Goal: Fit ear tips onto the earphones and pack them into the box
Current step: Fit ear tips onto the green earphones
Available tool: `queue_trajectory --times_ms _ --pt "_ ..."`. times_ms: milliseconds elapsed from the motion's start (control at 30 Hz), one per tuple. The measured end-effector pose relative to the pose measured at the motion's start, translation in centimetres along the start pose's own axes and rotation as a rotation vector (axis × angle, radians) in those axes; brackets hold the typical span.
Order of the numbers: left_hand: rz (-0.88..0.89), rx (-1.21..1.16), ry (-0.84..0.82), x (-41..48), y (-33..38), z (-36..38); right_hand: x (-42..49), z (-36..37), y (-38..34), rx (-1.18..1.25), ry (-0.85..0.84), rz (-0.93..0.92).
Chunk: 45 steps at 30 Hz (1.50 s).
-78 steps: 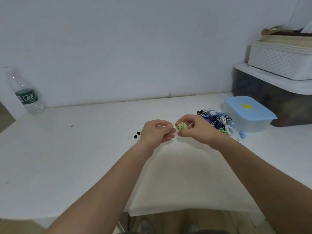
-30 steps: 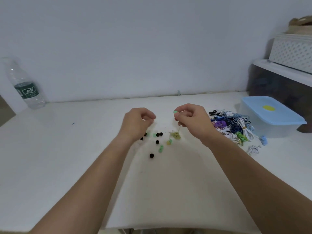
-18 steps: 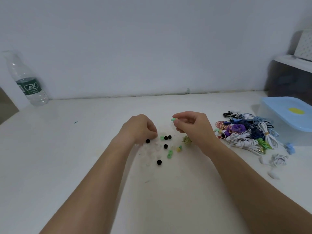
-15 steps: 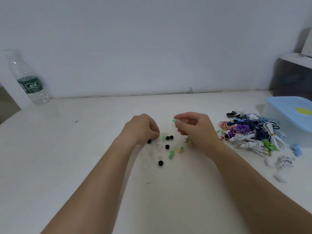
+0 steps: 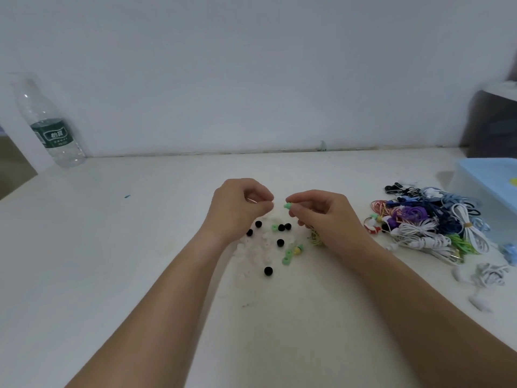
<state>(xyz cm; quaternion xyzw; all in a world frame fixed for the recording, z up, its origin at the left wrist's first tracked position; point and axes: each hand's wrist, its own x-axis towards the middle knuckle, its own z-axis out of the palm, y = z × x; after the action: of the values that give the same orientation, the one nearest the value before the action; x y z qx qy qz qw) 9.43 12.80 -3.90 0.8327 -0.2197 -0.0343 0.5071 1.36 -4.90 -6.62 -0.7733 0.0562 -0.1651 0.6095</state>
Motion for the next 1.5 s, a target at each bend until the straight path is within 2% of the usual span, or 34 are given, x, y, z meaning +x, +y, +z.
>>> queue_trajectory --times_ms 100,233,333,1033,1500 --pt "-0.09 -0.339 -0.029 -0.8 0.5 0.7 0.0 -0.2 0.1 0.045 -0.007 -0.006" --pt "-0.196 -0.578 -0.069 -0.7 0.8 1.3 0.1 -0.4 0.1 0.127 -0.014 -0.005" --pt "-0.223 -0.665 -0.101 -0.7 0.9 1.4 0.1 -0.6 0.1 0.171 -0.016 0.001" --pt "-0.19 -0.628 -0.157 -0.9 0.8 1.4 -0.1 -0.6 -0.2 0.213 0.002 0.018" --pt "-0.164 -0.607 -0.246 -0.9 0.8 1.0 0.0 -1.2 -0.5 0.248 -0.1 0.06"
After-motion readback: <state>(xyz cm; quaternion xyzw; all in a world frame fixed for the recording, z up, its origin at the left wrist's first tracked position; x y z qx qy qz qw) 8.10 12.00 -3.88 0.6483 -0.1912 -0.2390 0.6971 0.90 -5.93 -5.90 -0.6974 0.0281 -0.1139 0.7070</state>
